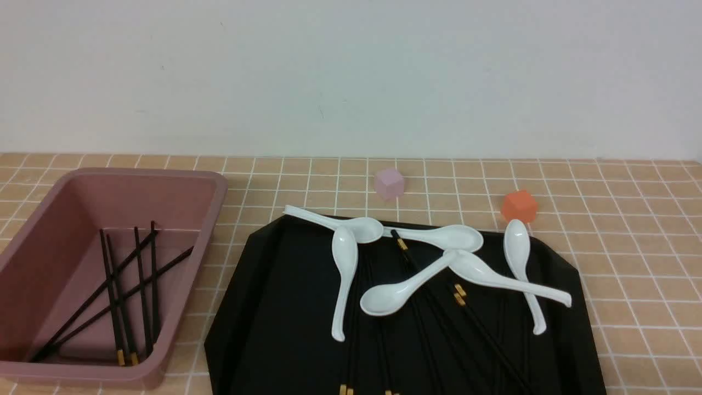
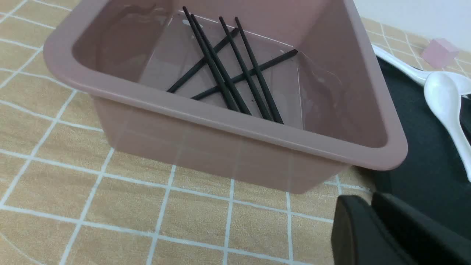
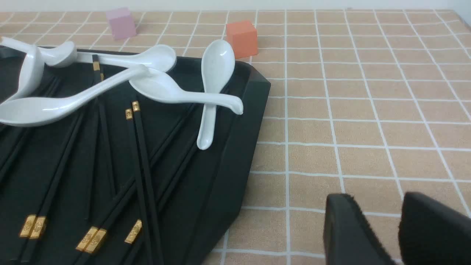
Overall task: On brown tablecloth take chopsticks from black tray and put them in box.
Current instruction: 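Reach over to the black tray and grasp a pair of chopsticks with the left gripper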
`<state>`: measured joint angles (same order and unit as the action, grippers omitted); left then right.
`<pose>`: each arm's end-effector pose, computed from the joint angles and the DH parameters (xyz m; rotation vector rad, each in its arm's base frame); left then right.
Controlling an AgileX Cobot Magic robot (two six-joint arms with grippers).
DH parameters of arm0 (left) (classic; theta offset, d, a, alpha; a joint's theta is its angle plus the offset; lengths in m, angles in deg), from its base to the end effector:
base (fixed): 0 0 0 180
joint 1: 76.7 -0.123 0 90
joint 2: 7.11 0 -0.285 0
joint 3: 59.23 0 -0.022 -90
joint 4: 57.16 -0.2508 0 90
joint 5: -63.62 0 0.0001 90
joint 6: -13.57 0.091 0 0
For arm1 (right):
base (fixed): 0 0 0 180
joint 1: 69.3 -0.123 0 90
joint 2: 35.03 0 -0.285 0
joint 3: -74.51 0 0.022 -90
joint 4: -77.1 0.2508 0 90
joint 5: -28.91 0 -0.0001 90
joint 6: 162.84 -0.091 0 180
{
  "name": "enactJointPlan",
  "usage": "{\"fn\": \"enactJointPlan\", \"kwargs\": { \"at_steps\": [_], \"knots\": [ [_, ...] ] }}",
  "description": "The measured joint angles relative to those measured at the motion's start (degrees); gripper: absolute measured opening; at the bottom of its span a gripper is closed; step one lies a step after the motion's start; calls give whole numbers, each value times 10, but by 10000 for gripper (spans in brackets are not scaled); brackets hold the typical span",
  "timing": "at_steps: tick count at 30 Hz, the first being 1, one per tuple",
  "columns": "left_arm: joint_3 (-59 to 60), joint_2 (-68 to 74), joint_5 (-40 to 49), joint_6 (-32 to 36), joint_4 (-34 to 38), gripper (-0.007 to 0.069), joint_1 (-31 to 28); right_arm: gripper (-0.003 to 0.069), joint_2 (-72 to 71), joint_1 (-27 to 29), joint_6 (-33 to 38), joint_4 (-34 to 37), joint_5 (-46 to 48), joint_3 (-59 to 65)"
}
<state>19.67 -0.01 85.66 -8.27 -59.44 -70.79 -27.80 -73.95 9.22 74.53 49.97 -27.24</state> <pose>0.0522 -0.0040 0.1694 -0.2382 1.8808 -0.2916 0.0527 0.0028 0.1746 0.0257 1.8603 0.1084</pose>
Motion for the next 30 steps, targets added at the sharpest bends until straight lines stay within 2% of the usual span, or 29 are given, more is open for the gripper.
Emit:
{"fn": "enactJointPlan", "kwargs": {
  "at_steps": [30],
  "knots": [
    [0,0,0,0,-2,82,0,240,0,0,0,0,0,0]
  ]
}}
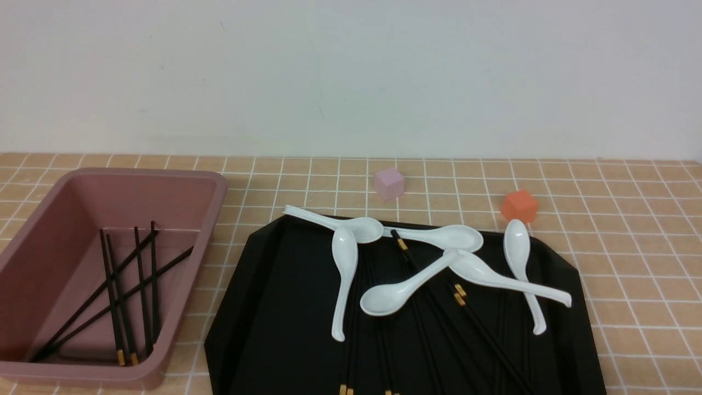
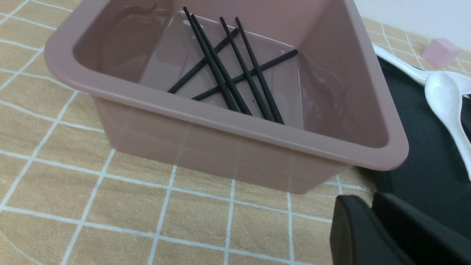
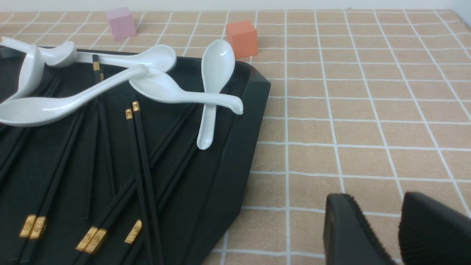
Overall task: On brown tablecloth take chopsticks from black tray and put them in box.
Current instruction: 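Reach over to the black tray and grasp a pair of chopsticks with the left gripper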
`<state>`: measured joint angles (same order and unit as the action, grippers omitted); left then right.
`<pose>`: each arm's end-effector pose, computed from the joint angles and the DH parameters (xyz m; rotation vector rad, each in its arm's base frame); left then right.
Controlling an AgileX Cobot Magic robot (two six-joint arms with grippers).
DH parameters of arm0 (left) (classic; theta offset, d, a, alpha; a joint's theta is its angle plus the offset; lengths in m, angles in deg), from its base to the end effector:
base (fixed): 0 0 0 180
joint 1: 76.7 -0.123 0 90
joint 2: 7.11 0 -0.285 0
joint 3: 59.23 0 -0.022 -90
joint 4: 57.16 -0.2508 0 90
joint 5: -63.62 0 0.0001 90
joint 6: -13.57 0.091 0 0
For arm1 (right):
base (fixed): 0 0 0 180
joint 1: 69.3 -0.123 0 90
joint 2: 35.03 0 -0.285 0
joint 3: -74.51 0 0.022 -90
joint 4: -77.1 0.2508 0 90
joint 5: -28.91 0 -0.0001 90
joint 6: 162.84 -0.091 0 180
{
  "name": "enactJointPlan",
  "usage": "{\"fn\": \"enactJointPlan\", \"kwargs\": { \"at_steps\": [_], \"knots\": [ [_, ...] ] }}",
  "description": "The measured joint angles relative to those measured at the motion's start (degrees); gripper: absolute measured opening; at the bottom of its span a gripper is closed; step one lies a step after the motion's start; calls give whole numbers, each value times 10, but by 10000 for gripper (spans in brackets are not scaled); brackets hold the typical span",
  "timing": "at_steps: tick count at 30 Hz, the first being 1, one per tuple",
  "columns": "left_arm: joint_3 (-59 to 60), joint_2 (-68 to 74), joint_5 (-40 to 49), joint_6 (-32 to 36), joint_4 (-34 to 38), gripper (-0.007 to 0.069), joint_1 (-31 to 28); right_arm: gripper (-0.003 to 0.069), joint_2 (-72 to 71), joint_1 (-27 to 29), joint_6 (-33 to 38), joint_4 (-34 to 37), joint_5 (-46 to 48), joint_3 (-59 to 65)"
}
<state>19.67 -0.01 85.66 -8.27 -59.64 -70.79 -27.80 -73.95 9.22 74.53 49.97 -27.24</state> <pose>0.0522 -0.0039 0.1694 -0.2360 1.8808 -0.2882 0.0527 0.0028 0.1746 0.0257 1.8603 0.1084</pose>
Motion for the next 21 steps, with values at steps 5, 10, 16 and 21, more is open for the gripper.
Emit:
{"fn": "enactJointPlan", "kwargs": {
  "at_steps": [5,10,16,21],
  "knots": [
    [0,0,0,0,0,90,0,240,0,0,0,0,0,0],
    [0,0,0,0,0,93,0,240,0,0,0,0,0,0],
    [0,0,-20,-9,21,93,0,240,0,0,0,0,0,0],
    [0,0,-41,-125,218,99,0,240,0,0,0,0,0,0]
  ]
}}
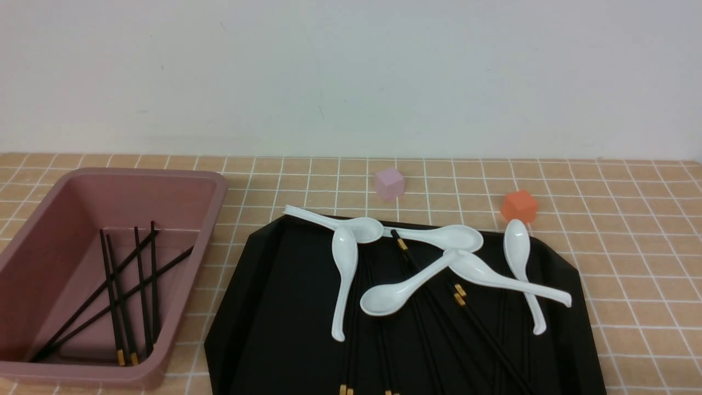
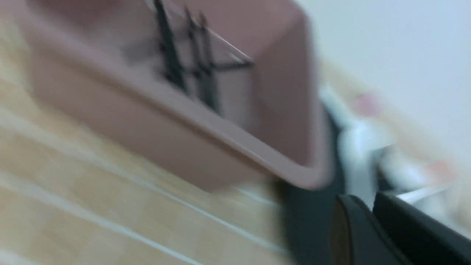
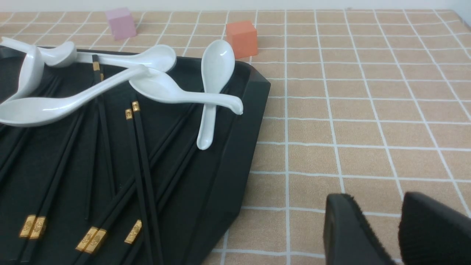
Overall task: On brown tablecloth take chopsticks from black tray and put them in box.
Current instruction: 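Reach over to the black tray and grasp a pair of chopsticks with the left gripper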
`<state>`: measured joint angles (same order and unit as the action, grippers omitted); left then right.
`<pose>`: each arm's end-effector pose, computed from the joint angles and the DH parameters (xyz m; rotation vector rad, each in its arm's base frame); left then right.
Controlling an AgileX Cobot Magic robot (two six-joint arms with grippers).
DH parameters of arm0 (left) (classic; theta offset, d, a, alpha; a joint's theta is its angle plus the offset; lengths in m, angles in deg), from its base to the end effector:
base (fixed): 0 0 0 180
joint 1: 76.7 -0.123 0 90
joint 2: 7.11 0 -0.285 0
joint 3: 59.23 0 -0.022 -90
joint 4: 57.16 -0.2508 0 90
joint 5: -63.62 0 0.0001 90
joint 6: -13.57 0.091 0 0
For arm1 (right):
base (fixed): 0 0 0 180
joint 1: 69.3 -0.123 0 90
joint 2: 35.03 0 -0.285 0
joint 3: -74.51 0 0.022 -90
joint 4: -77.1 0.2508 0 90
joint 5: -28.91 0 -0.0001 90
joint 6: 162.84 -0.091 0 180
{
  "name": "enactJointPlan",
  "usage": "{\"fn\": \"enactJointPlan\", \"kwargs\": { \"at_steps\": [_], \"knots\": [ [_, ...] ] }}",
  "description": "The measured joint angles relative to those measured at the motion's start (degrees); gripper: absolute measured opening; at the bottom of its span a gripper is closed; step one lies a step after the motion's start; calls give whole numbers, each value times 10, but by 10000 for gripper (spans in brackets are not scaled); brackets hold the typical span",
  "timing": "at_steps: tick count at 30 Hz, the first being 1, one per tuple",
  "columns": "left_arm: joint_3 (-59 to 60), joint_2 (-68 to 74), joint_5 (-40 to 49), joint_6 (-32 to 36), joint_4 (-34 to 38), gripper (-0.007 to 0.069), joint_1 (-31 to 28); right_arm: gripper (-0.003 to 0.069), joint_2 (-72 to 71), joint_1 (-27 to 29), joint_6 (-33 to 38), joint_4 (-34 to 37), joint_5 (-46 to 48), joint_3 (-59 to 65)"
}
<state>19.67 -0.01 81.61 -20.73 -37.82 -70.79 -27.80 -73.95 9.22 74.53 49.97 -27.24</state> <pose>0.0528 -0.0149 0.1772 -0.6744 1.7486 -0.8130 0.0527 0.0028 0.1746 0.0257 1.8603 0.1084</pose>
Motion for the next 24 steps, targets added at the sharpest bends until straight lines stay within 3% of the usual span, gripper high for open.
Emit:
{"fn": "enactJointPlan", "kwargs": {
  "at_steps": [1,2,3,7,16,18,20,24],
  "knots": [
    [0,0,-1,-36,63,101,0,240,0,0,0,0,0,0],
    [0,0,-1,-42,73,101,0,240,0,0,0,0,0,0],
    [0,0,-3,-81,151,104,0,240,0,0,0,0,0,0],
    [0,0,-10,-124,288,105,0,240,0,0,0,1,0,0],
    [-7,0,-56,-129,439,85,0,240,0,0,0,0,0,0],
    [-30,0,-41,-109,451,48,0,240,0,0,0,0,0,0],
    [-97,0,-27,-29,445,-13,0,240,0,0,0,0,0,0],
    [-221,52,-12,107,371,-13,0,240,0,0,0,0,0,0]
  ]
}}
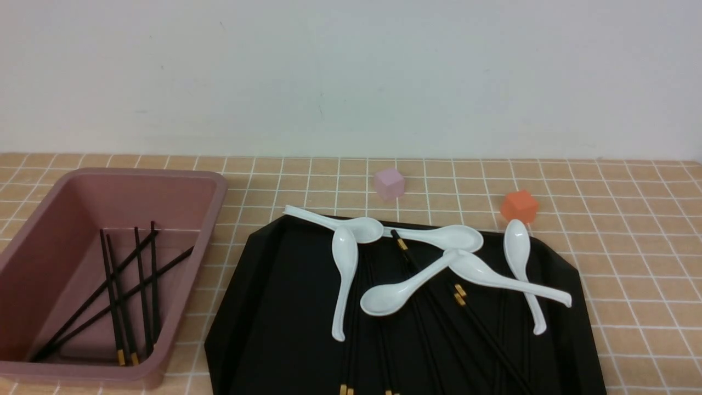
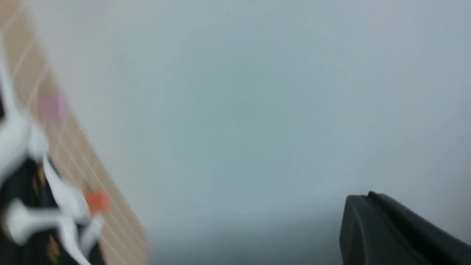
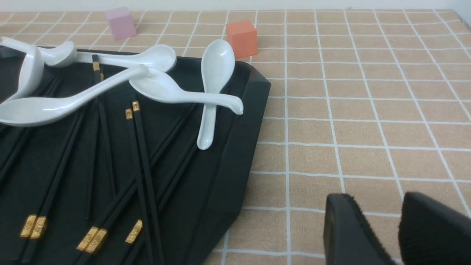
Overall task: On brown tablecloth take chopsticks from black tray and put them in box.
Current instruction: 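Reach over to the black tray and grasp a pair of chopsticks with the left gripper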
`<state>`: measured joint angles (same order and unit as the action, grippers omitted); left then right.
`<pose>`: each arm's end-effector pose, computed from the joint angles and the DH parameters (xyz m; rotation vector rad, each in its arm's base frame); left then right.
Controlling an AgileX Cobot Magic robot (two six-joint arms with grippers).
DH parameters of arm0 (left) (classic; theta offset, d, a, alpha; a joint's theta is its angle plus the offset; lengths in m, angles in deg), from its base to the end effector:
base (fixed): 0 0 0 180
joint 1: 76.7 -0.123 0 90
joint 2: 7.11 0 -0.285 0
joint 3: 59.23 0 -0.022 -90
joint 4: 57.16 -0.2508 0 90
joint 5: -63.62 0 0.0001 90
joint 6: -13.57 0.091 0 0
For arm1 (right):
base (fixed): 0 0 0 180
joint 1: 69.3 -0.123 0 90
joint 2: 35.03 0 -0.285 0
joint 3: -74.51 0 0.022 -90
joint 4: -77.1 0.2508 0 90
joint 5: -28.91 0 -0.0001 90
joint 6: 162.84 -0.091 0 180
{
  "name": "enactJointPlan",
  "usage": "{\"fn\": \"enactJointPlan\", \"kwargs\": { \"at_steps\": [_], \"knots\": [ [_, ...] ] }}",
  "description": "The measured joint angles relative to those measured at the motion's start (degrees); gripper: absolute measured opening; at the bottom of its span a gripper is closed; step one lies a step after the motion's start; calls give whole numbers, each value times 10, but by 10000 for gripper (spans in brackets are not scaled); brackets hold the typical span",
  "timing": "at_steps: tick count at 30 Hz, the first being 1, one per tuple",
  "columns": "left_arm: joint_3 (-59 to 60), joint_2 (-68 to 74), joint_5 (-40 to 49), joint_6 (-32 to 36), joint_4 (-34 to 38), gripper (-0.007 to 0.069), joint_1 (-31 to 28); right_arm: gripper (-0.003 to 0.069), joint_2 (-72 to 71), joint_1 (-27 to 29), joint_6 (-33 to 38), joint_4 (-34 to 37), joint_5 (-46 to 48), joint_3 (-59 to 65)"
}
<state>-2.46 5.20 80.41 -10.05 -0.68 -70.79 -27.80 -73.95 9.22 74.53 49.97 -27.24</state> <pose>0.0321 -0.0254 0.3114 -0.7168 1.3473 -1.3815 0.0527 0.0028 0.1746 0.0257 1.8603 0.1084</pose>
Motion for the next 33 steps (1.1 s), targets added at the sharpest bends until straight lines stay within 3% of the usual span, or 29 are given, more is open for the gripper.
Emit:
{"fn": "enactJointPlan", "kwargs": {
  "at_steps": [4,5,9,11,13,17,22,28,33],
  "knots": [
    [-109,163,123,40,-108,-13,0,240,0,0,0,0,0,0],
    [-165,253,223,47,-167,-13,0,240,0,0,0,0,0,0],
    [-253,469,437,103,-241,-13,0,240,0,0,0,0,0,0],
    [-285,570,492,145,-246,-13,7,240,0,0,0,0,0,0],
    [-305,637,503,163,-246,-13,36,240,0,0,0,0,0,0],
    [-340,753,459,157,-262,-13,151,240,0,0,0,0,0,0],
    [-406,842,402,39,-353,-13,272,240,0,0,0,0,0,0],
    [-439,894,343,-110,-506,-13,346,240,0,0,0,0,0,0],
    [-447,922,310,-186,-560,30,389,240,0,0,0,0,0,0]
  ]
}}
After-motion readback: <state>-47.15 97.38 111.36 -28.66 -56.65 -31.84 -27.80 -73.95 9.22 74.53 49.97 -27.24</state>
